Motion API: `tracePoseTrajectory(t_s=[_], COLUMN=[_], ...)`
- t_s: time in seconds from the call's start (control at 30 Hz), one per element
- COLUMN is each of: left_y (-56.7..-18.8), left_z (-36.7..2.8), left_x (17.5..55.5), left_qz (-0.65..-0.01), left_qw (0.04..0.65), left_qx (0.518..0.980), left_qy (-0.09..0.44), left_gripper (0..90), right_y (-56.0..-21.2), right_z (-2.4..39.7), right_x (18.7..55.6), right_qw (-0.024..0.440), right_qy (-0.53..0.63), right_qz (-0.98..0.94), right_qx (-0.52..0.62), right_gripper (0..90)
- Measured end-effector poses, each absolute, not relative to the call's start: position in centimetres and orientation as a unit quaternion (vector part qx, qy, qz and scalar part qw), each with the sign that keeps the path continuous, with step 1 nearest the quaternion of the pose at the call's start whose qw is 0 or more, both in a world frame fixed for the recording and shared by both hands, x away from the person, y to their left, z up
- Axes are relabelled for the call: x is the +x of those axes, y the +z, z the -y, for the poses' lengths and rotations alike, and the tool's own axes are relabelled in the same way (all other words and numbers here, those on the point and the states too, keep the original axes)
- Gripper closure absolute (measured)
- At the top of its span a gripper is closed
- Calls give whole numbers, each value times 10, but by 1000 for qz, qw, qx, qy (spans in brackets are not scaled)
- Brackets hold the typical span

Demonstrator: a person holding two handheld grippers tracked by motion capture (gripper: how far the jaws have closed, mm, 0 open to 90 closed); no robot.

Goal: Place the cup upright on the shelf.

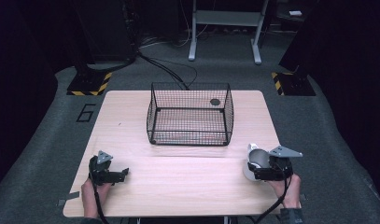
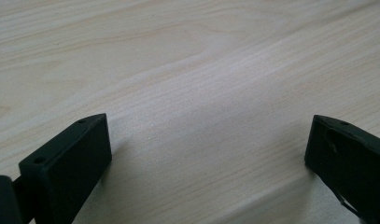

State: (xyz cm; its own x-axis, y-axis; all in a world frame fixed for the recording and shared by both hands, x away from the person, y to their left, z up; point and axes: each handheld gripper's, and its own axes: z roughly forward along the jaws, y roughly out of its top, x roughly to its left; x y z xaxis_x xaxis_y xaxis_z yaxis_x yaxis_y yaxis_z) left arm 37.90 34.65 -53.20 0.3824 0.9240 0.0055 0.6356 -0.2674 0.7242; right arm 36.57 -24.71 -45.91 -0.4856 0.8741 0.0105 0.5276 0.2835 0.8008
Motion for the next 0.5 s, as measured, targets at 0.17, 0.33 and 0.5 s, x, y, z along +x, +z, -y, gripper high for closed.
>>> tracePoseTrajectory(t_s=[0.17,0.33,0.5], left_y=[-532,-532,-532], left_z=[-347,-347,-347], left_x=[379,379,379], left_qz=[-510,-510,-509], left_qw=[327,326,326], left_qx=[765,765,765], left_qy=[222,221,221], left_gripper=[5,5,5], right_y=[-459,-455,-448], right_z=[247,248,245], right_x=[366,364,363], right_qw=[226,230,230], right_qy=[390,393,395], right_qz=[-768,-767,-771], right_qx=[455,452,444], right_gripper=[56,56,57])
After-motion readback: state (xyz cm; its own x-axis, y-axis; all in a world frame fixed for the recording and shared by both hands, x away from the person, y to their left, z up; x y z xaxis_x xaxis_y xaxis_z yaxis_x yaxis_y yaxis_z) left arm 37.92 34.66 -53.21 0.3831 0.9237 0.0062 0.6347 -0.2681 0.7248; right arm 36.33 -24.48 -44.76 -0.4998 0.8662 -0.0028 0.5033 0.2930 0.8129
